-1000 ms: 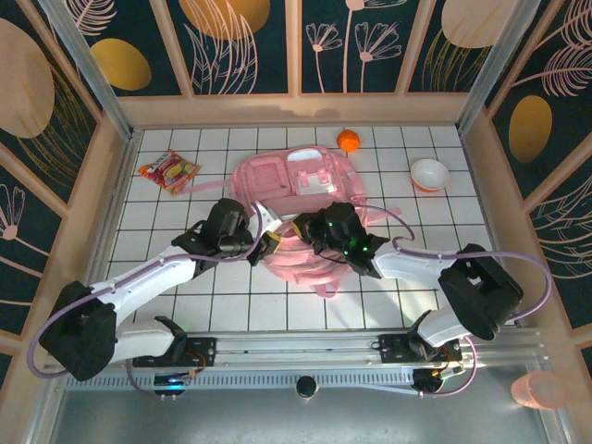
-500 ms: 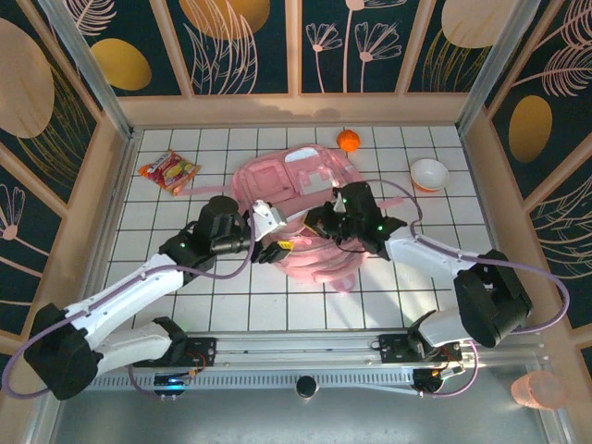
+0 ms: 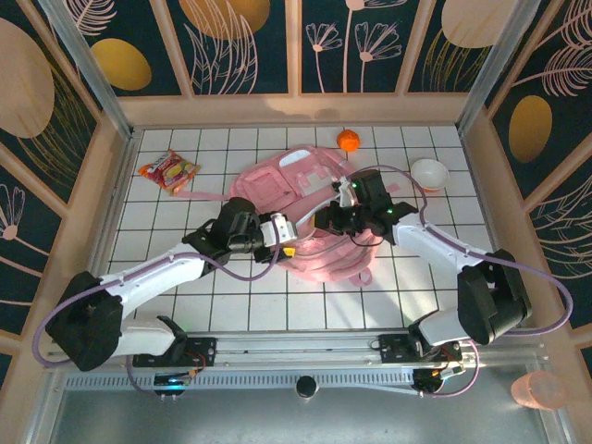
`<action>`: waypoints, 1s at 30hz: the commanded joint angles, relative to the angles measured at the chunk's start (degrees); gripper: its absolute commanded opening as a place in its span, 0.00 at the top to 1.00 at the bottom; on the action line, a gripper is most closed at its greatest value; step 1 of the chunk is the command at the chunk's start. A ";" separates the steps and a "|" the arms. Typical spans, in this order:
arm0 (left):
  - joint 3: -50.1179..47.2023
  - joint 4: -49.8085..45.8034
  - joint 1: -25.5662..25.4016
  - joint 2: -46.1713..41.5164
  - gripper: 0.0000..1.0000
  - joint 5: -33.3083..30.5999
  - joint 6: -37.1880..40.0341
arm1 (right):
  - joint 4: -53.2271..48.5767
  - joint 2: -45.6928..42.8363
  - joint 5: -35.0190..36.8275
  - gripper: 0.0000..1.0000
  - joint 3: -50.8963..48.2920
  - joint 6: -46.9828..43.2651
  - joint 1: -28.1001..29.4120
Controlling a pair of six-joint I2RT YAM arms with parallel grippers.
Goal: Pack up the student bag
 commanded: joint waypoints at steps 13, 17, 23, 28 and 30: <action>-1.39 8.81 0.20 0.96 1.00 4.18 -6.19 | -1.51 -8.32 4.05 0.60 -2.18 -7.29 -0.12; -1.48 8.66 0.19 0.59 1.00 4.84 -6.38 | -3.63 -14.25 7.77 0.53 -5.45 -9.48 -0.29; -0.79 9.00 0.24 0.49 1.00 4.84 -6.98 | -5.29 -18.41 9.25 0.53 -8.37 -13.05 1.08; 0.01 8.88 0.24 0.68 1.00 5.21 -7.39 | -5.08 -16.34 13.27 0.53 -7.72 -16.63 4.69; 0.27 8.84 0.24 0.66 1.00 5.39 -7.53 | -4.74 -15.10 14.48 0.53 -7.53 -17.27 5.10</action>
